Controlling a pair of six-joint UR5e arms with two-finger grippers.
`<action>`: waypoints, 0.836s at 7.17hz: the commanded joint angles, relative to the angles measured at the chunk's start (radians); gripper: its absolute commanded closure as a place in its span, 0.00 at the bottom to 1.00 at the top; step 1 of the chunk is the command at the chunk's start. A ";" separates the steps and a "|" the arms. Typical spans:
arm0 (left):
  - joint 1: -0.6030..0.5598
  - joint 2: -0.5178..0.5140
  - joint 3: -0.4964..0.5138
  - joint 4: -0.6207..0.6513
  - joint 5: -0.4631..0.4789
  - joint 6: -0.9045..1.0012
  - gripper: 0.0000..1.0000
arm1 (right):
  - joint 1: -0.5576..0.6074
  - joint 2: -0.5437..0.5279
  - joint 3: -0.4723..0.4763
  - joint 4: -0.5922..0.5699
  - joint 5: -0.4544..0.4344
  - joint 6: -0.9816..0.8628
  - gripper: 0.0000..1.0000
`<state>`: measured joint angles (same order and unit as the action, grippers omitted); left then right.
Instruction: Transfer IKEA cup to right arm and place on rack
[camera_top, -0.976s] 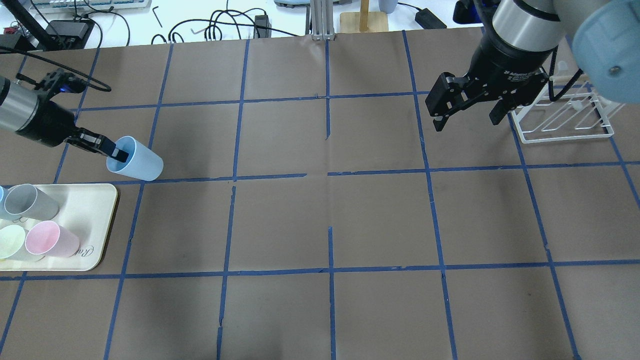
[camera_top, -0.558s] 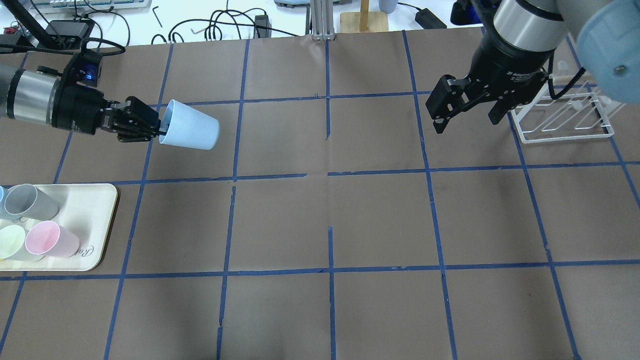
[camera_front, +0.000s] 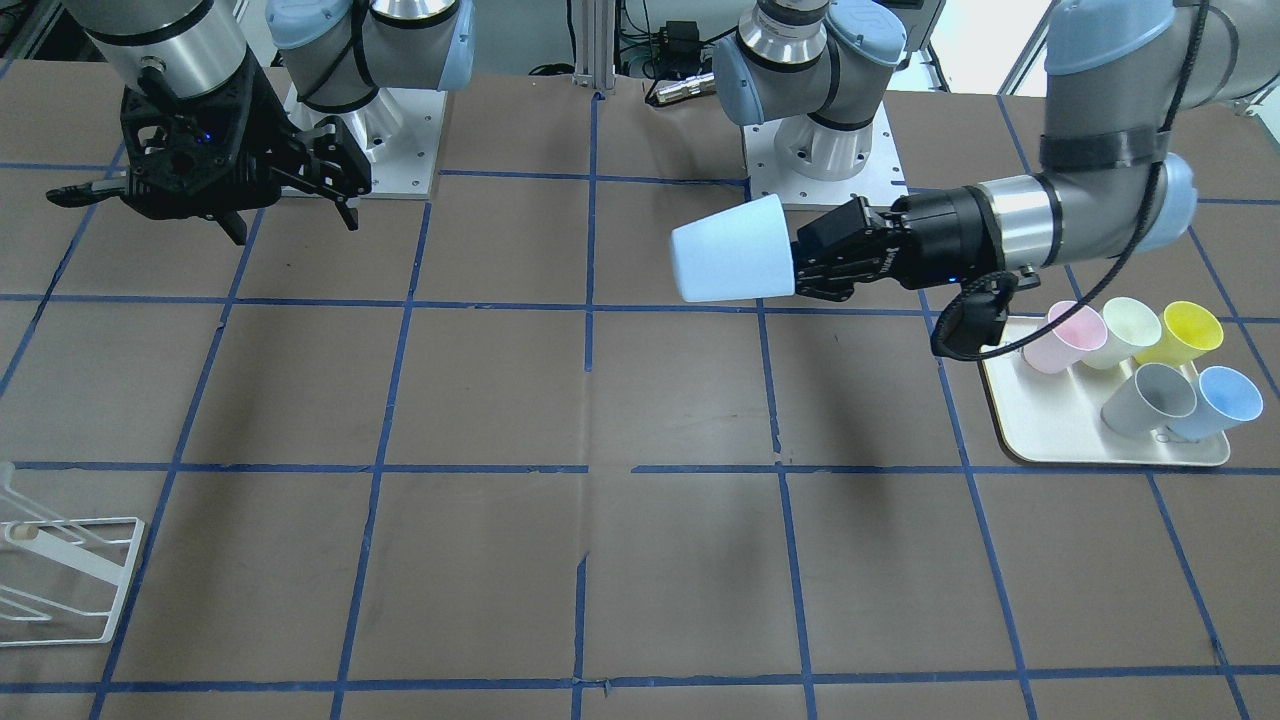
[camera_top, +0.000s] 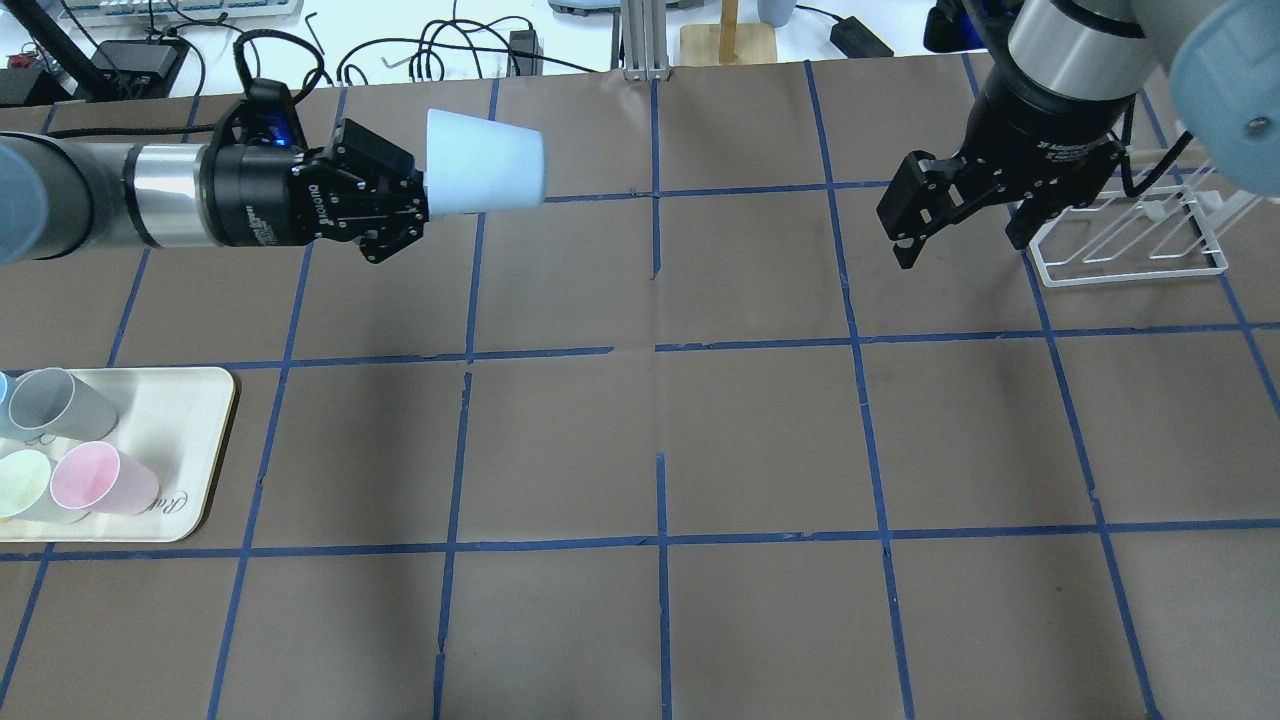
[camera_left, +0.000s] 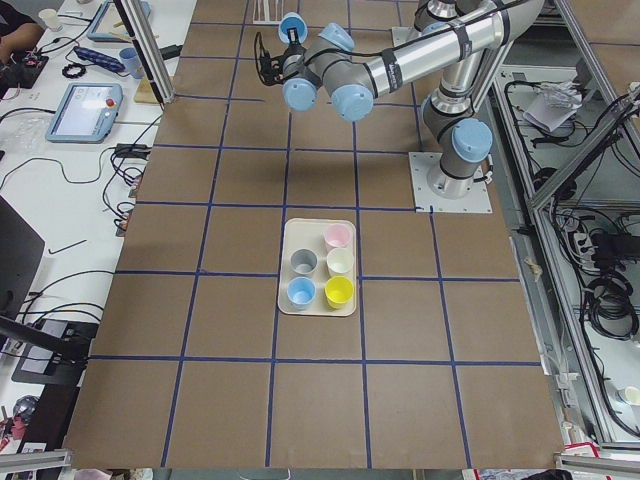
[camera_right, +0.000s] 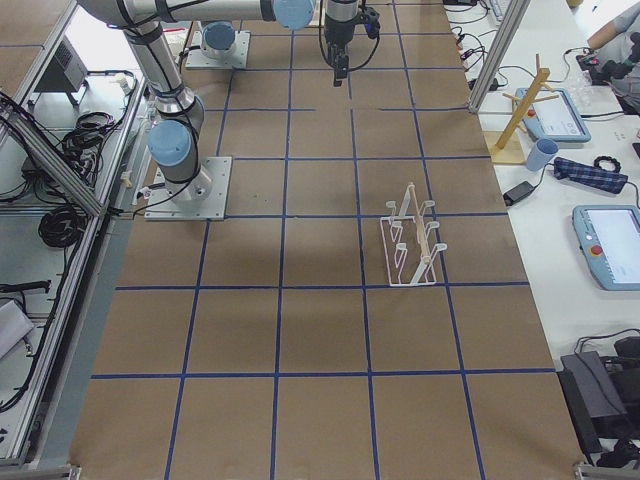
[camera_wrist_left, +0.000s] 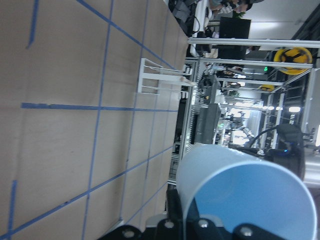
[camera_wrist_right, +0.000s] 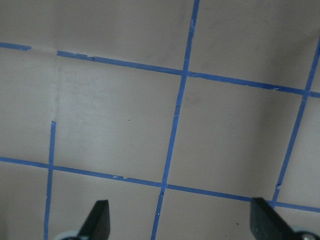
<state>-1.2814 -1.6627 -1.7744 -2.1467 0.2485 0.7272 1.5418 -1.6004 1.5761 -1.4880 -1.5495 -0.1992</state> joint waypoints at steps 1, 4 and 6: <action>-0.114 -0.015 -0.019 -0.030 -0.183 -0.002 1.00 | -0.031 -0.003 0.002 0.014 -0.012 -0.116 0.00; -0.214 -0.016 -0.060 -0.024 -0.352 0.005 1.00 | -0.054 -0.003 0.002 -0.047 0.183 -0.456 0.00; -0.225 -0.022 -0.062 -0.018 -0.360 0.015 1.00 | -0.087 -0.001 0.002 -0.072 0.358 -0.709 0.00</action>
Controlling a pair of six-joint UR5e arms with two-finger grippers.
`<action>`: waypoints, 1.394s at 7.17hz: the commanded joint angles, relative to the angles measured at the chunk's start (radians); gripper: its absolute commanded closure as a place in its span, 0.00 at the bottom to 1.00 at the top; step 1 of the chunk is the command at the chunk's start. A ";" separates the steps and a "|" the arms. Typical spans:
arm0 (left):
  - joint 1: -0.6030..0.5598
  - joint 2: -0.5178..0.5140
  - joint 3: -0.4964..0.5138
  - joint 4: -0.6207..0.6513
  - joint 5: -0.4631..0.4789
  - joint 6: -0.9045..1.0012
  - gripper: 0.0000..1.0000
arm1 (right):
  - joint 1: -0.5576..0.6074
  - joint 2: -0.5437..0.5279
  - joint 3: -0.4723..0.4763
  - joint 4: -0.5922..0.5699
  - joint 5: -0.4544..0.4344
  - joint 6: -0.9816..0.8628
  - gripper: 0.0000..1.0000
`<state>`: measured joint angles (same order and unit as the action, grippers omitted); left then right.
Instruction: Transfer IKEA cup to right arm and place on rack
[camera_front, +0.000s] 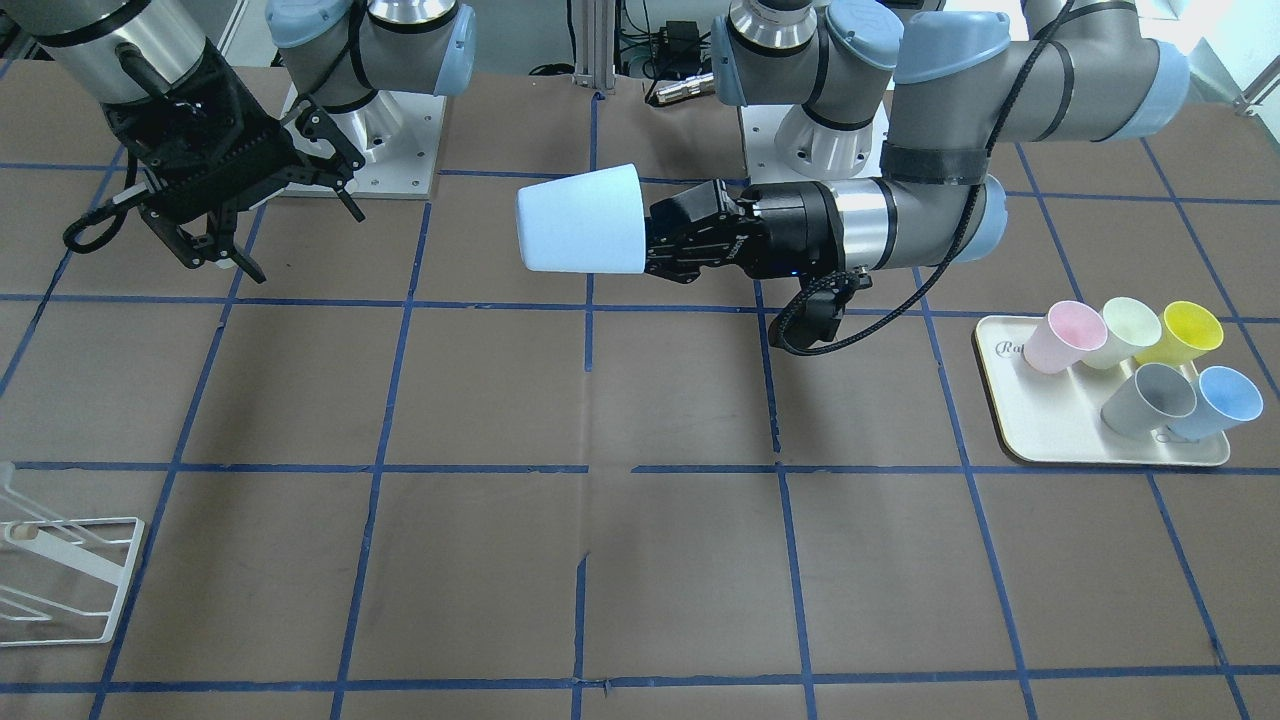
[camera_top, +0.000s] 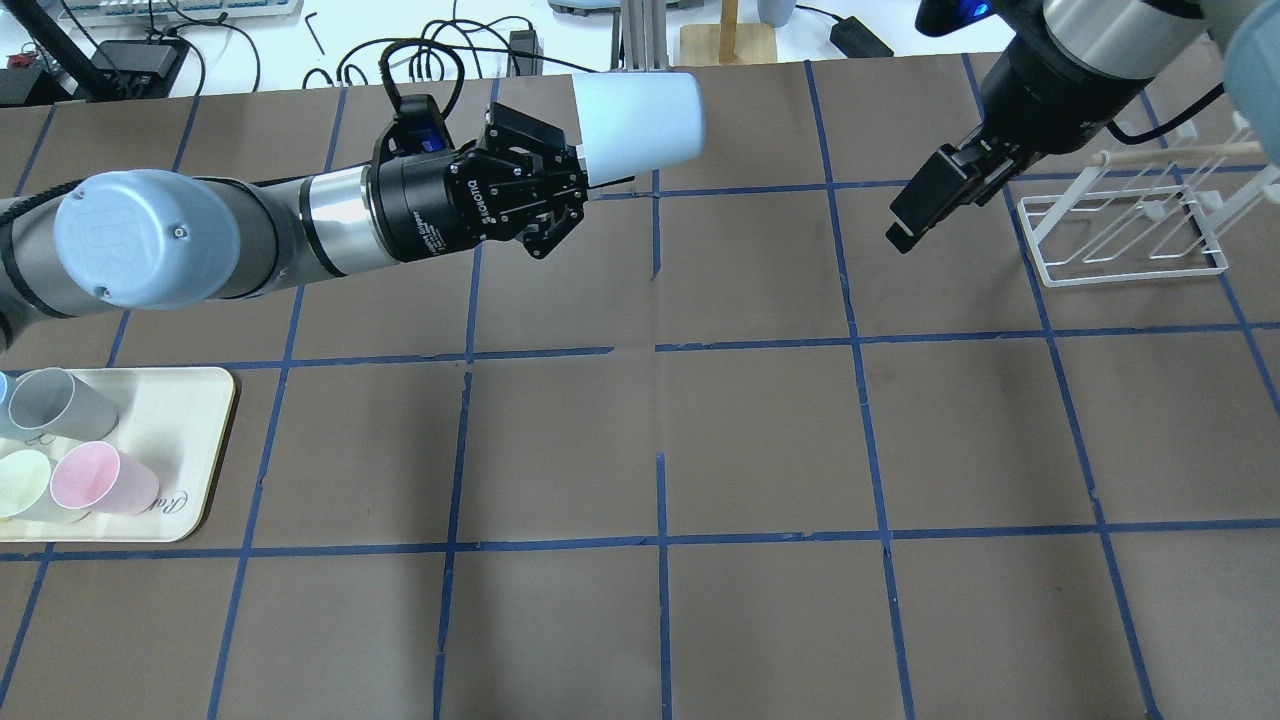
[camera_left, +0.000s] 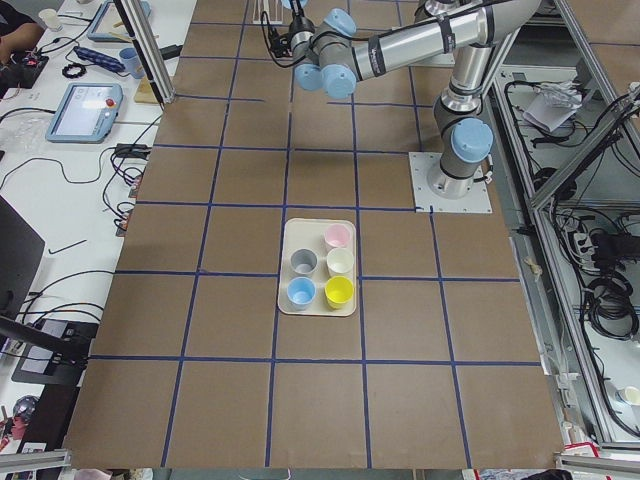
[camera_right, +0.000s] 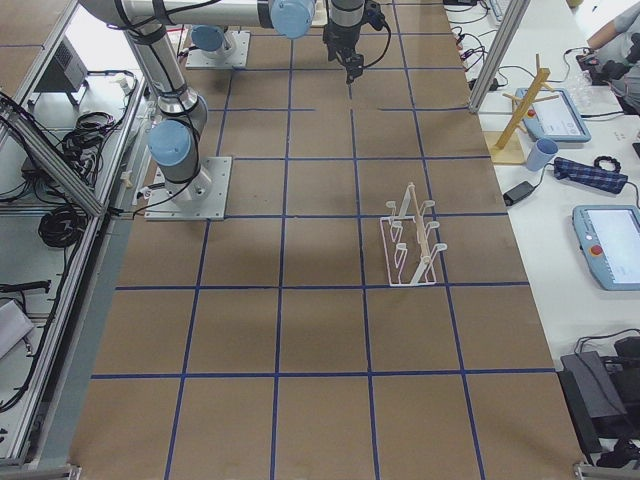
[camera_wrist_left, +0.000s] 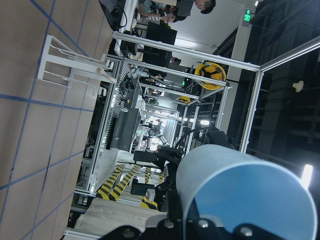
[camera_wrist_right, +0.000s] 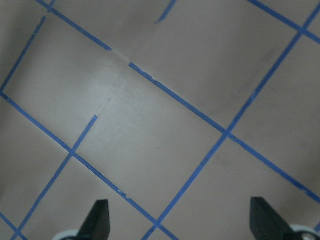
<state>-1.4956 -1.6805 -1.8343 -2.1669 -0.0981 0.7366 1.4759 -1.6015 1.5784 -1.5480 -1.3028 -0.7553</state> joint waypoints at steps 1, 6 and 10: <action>-0.014 -0.005 0.003 0.002 -0.015 -0.006 1.00 | -0.052 0.000 0.000 -0.011 0.207 -0.323 0.00; -0.035 -0.008 0.000 0.002 -0.015 0.003 1.00 | -0.111 0.006 0.000 0.008 0.635 -0.784 0.00; -0.041 -0.008 0.000 0.002 -0.015 0.003 1.00 | -0.080 0.025 -0.005 0.016 0.783 -0.946 0.00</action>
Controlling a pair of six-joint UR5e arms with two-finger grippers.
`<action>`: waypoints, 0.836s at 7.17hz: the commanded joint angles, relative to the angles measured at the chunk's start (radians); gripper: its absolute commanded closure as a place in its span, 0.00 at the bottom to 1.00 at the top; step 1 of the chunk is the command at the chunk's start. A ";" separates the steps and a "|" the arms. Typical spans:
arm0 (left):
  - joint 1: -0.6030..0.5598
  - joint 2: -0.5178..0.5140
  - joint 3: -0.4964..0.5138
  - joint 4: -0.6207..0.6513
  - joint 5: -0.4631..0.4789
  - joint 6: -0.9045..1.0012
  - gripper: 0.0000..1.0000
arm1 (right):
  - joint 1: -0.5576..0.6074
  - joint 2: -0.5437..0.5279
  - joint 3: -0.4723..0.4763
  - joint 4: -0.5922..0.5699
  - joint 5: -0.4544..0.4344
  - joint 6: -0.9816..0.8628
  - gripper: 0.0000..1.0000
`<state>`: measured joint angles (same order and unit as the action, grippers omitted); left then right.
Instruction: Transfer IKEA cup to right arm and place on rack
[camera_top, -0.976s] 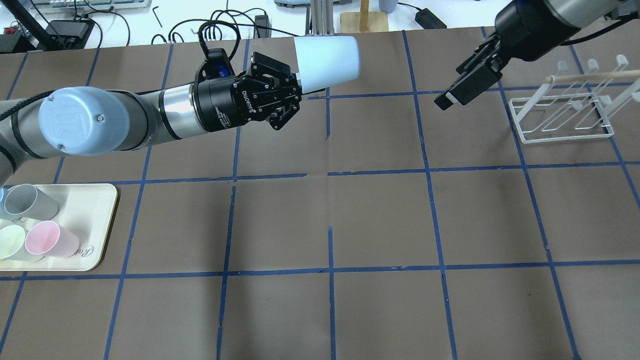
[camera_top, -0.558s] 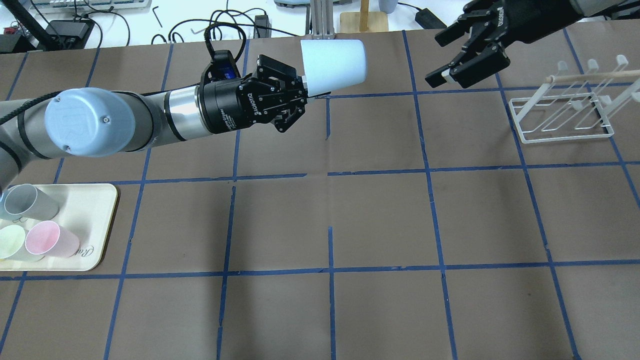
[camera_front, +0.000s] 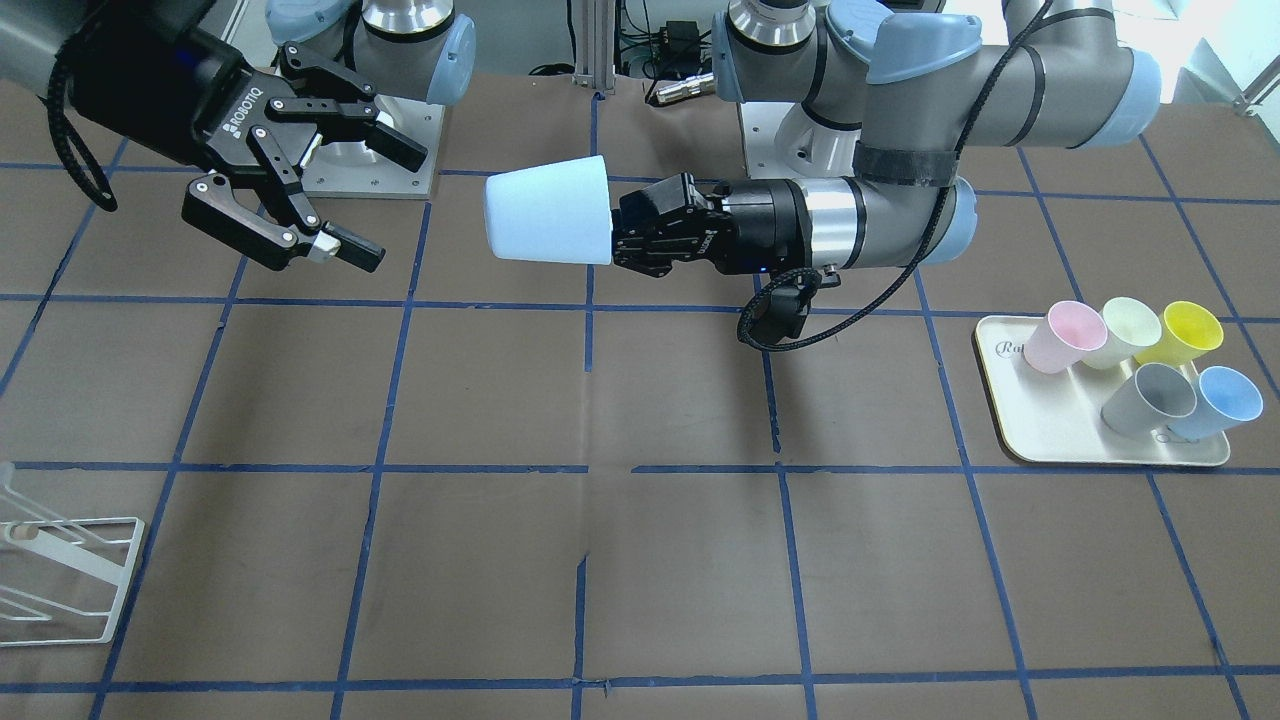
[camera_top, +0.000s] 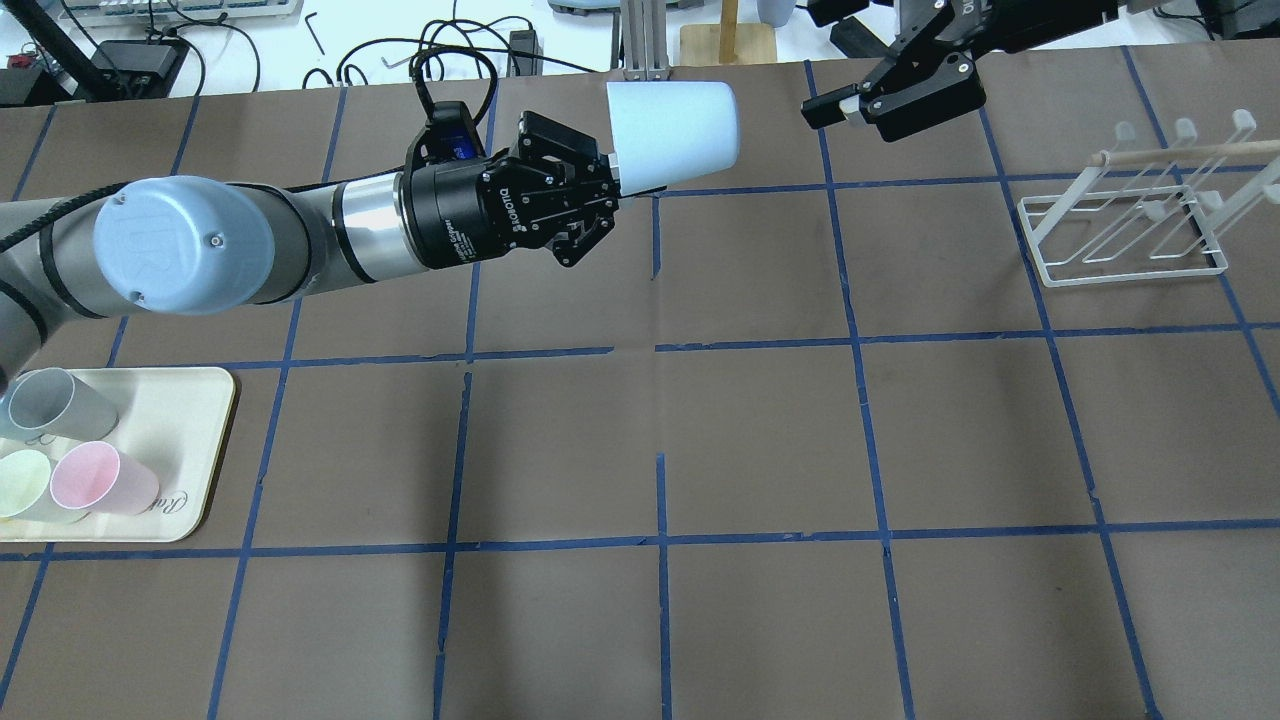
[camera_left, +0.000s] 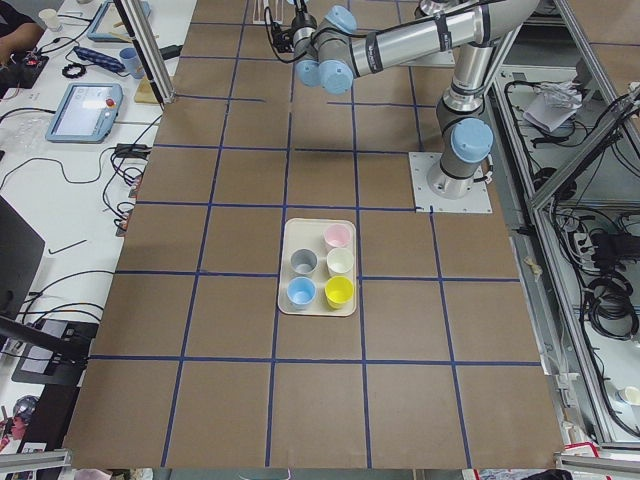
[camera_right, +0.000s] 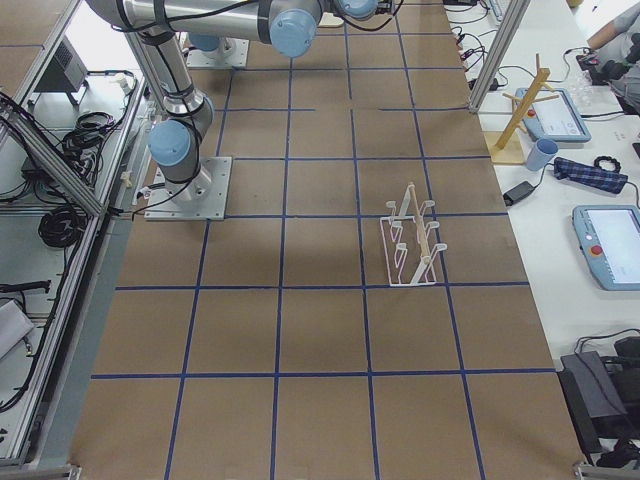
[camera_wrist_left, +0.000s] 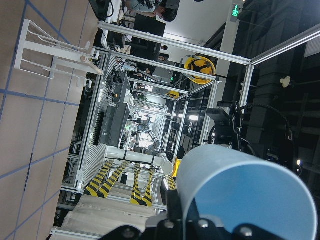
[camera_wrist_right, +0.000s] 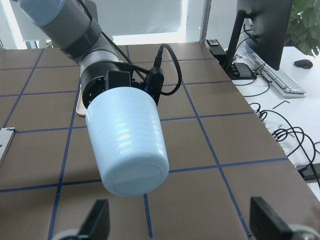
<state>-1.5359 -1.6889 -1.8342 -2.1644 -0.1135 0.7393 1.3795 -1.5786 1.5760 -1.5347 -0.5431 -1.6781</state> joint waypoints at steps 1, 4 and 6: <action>-0.001 0.000 0.000 0.000 0.000 0.002 1.00 | 0.060 0.044 -0.014 0.001 0.032 -0.028 0.00; -0.003 0.002 0.001 0.000 0.001 0.003 1.00 | 0.089 0.120 -0.144 0.223 0.034 -0.082 0.00; -0.003 0.000 0.000 0.000 0.002 0.006 1.00 | 0.087 0.127 -0.149 0.287 0.034 -0.144 0.00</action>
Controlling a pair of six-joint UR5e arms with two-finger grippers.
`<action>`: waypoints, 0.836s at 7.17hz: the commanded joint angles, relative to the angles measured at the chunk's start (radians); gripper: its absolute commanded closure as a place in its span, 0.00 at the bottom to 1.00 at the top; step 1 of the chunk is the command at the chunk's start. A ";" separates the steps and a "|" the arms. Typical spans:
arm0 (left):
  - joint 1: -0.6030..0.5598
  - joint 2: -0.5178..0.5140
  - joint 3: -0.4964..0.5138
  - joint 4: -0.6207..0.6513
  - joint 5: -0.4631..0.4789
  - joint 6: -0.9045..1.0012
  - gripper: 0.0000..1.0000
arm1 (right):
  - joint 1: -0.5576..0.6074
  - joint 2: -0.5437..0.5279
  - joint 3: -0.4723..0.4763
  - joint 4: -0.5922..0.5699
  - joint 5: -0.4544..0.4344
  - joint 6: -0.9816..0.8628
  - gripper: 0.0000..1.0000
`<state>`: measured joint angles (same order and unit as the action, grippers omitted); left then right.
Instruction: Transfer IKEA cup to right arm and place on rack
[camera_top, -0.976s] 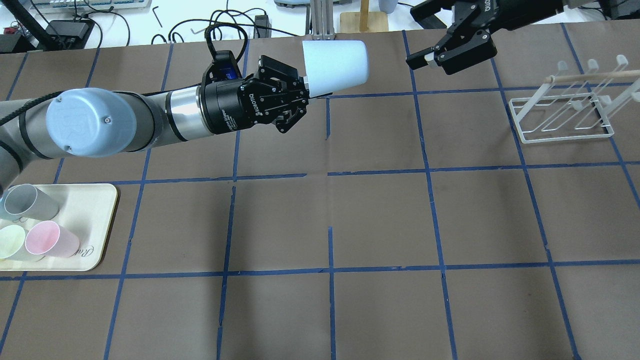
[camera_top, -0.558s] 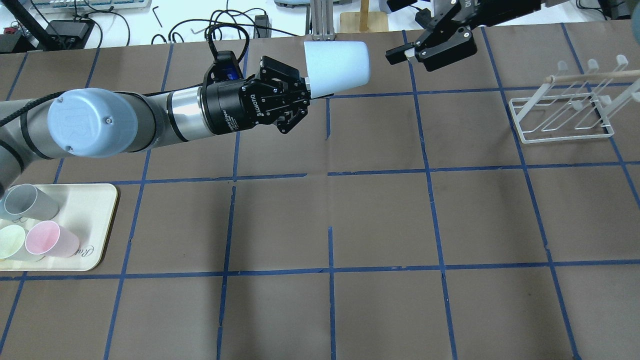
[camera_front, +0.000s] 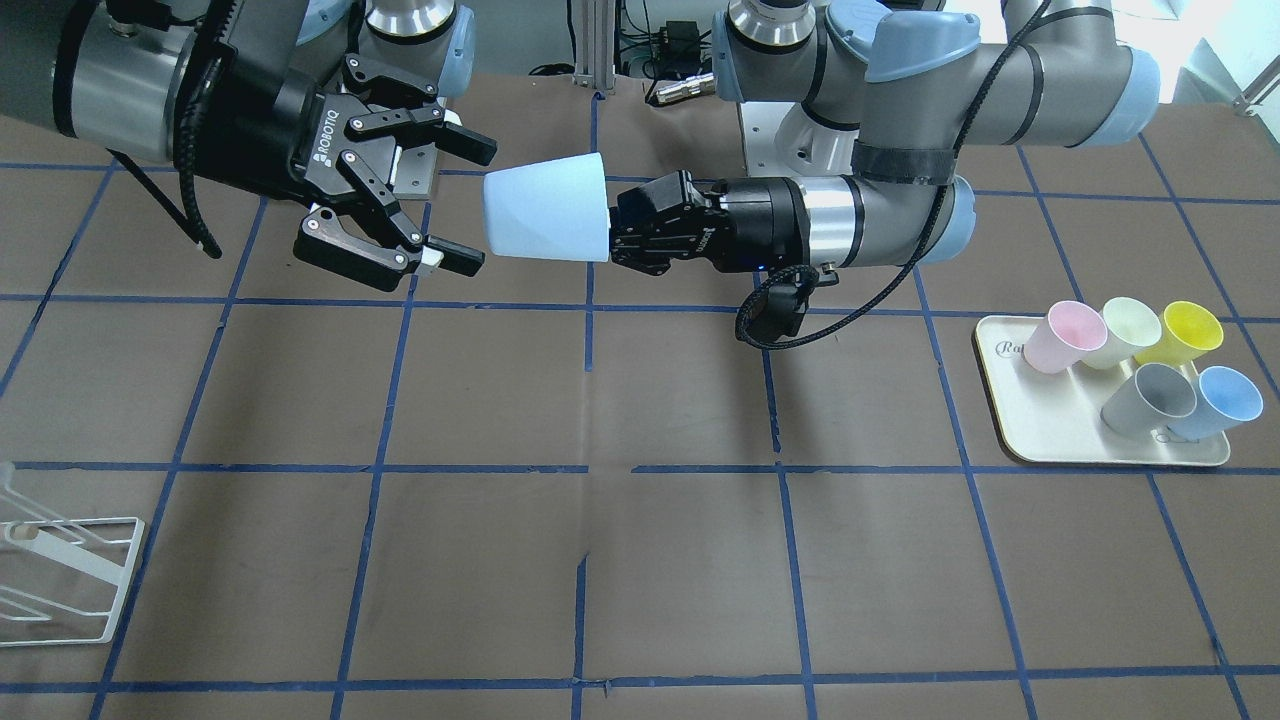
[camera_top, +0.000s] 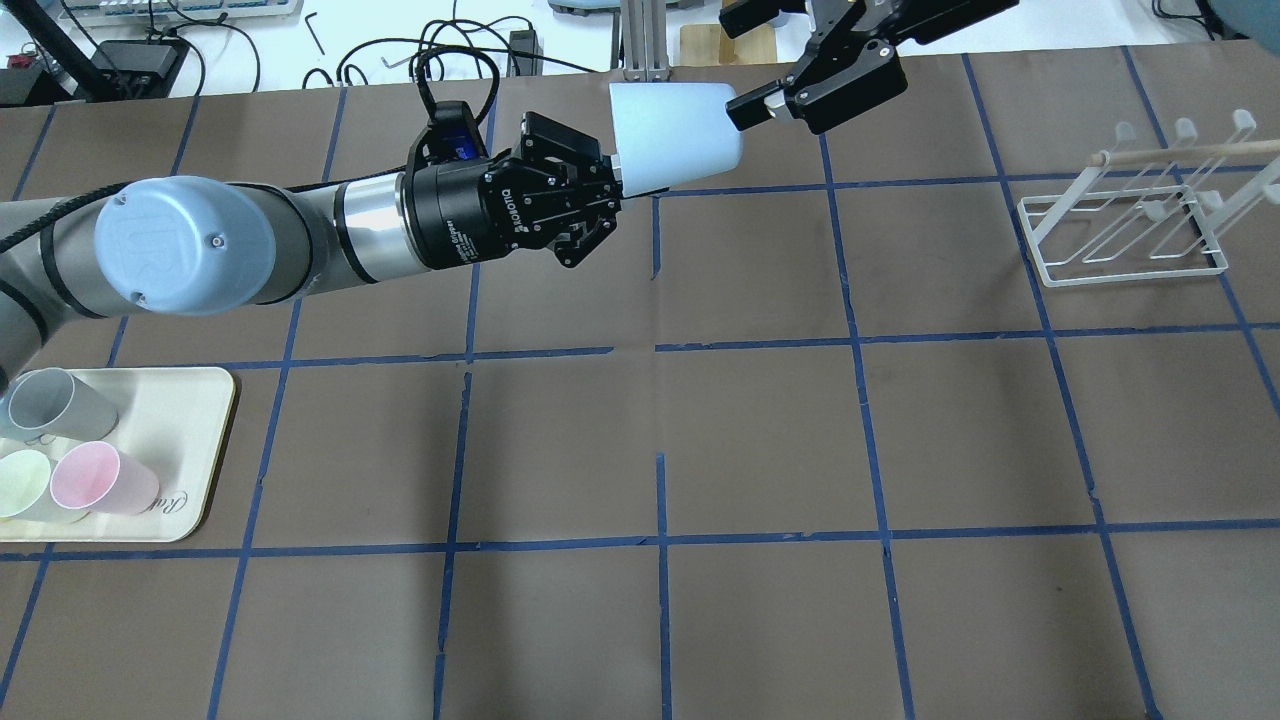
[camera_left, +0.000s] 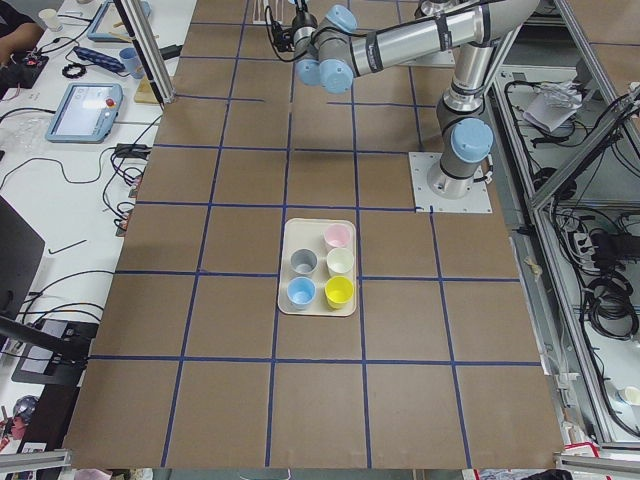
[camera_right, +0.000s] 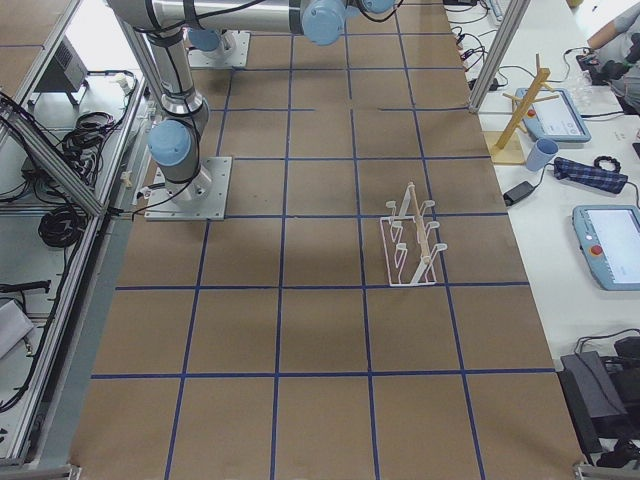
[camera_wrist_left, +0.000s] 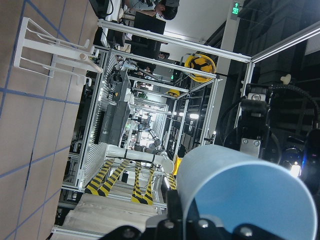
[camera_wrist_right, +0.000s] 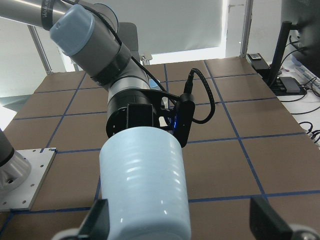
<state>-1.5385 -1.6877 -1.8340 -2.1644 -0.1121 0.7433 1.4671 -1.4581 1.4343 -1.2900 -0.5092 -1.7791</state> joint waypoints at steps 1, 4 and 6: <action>0.000 0.000 -0.001 0.000 0.000 0.002 1.00 | 0.004 0.005 -0.006 0.061 0.001 -0.049 0.00; 0.001 0.000 -0.001 0.000 0.000 0.002 1.00 | -0.004 0.007 -0.005 0.193 -0.011 -0.175 0.00; 0.003 0.000 -0.001 0.000 0.002 0.002 1.00 | -0.002 0.013 -0.008 0.181 -0.011 -0.180 0.00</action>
<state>-1.5365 -1.6874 -1.8346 -2.1644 -0.1116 0.7455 1.4659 -1.4496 1.4279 -1.1046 -0.5191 -1.9499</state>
